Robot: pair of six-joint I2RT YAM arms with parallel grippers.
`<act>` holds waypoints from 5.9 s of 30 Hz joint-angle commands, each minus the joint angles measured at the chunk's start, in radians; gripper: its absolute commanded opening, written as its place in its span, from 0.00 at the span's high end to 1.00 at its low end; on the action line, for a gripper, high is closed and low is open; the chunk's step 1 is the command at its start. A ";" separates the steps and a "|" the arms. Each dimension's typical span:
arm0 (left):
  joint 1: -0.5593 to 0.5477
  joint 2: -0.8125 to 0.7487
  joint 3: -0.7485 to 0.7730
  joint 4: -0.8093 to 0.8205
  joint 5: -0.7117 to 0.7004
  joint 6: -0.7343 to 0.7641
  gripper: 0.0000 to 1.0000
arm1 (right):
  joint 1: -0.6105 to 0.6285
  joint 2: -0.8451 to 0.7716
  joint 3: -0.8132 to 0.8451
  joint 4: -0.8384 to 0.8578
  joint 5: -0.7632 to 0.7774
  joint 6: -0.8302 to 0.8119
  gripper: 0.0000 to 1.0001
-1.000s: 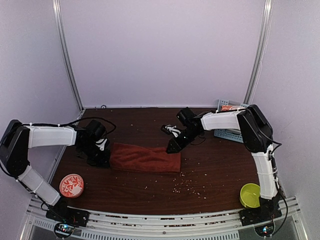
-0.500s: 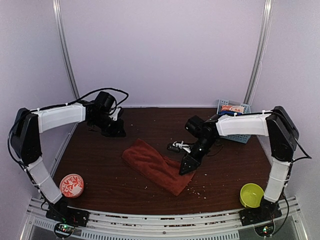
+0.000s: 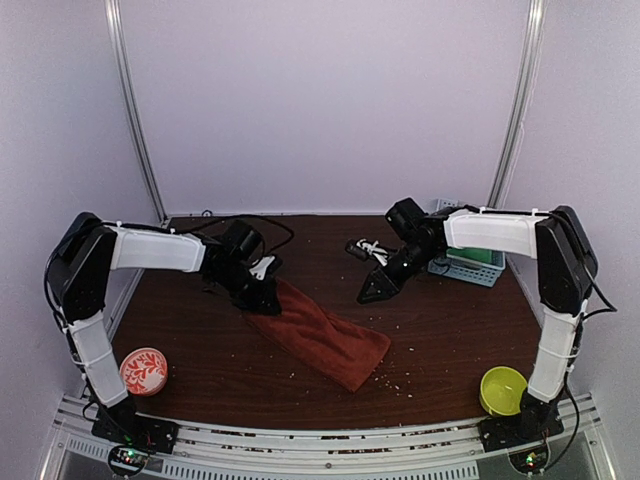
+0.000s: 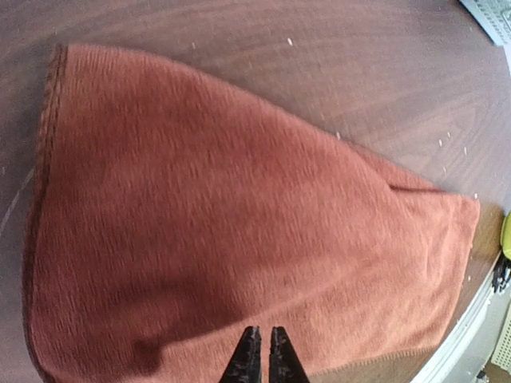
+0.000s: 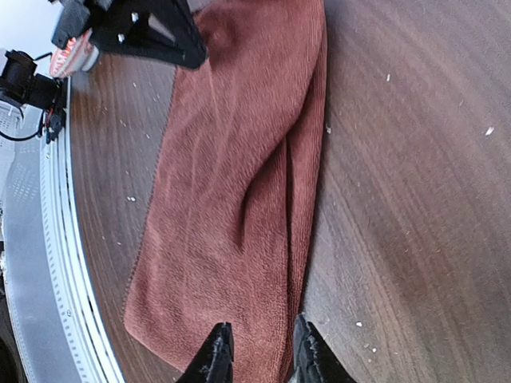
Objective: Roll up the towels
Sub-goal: Rotate the towel at the center of the board, then smooth out the towel at the center of the board.
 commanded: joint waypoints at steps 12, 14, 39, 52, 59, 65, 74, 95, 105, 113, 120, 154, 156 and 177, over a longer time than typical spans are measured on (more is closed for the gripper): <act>0.016 0.443 0.479 0.074 0.012 0.117 0.98 | 0.021 -0.020 -0.247 -0.065 0.004 -0.113 0.73; 0.018 0.525 0.602 0.072 0.050 0.128 0.98 | 0.034 -0.025 -0.274 -0.082 -0.019 -0.134 0.72; 0.021 0.258 0.392 0.153 -0.002 0.098 0.83 | -0.034 0.185 0.101 0.017 -0.032 0.128 0.69; 0.021 0.387 0.406 0.156 0.002 0.106 0.87 | 0.002 0.281 0.183 -0.010 -0.010 0.138 0.68; 0.030 0.392 0.396 0.150 -0.009 0.110 0.88 | 0.003 0.302 0.188 -0.015 0.042 0.155 0.73; 0.033 0.394 0.386 0.150 -0.017 0.111 0.89 | 0.007 0.304 0.184 -0.016 0.091 0.155 0.77; 0.047 0.396 0.361 0.161 -0.037 0.101 0.91 | 0.017 0.267 0.145 -0.015 0.159 0.169 1.00; 0.057 0.341 0.346 0.167 -0.008 0.122 0.94 | -0.005 0.072 0.023 0.031 0.151 0.229 0.69; 0.010 0.040 0.134 0.293 0.017 0.127 0.92 | -0.039 0.288 0.376 0.017 0.017 0.225 0.84; -0.186 -0.004 0.002 0.397 0.085 0.129 0.91 | -0.020 0.483 0.537 0.006 0.041 0.242 0.86; -0.295 0.128 -0.032 0.434 0.092 0.091 0.98 | -0.035 0.487 0.481 0.030 0.220 0.277 0.85; -0.291 -0.226 -0.015 0.466 -0.398 0.550 0.03 | -0.132 -0.395 -0.004 0.394 0.294 0.057 0.02; -0.291 -0.168 0.034 0.354 -0.259 0.633 0.24 | -0.131 -0.392 -0.021 0.295 0.228 -0.001 0.08; -0.440 0.169 0.152 0.057 -0.215 0.977 0.50 | -0.108 -0.552 -0.509 0.100 0.133 -0.184 0.35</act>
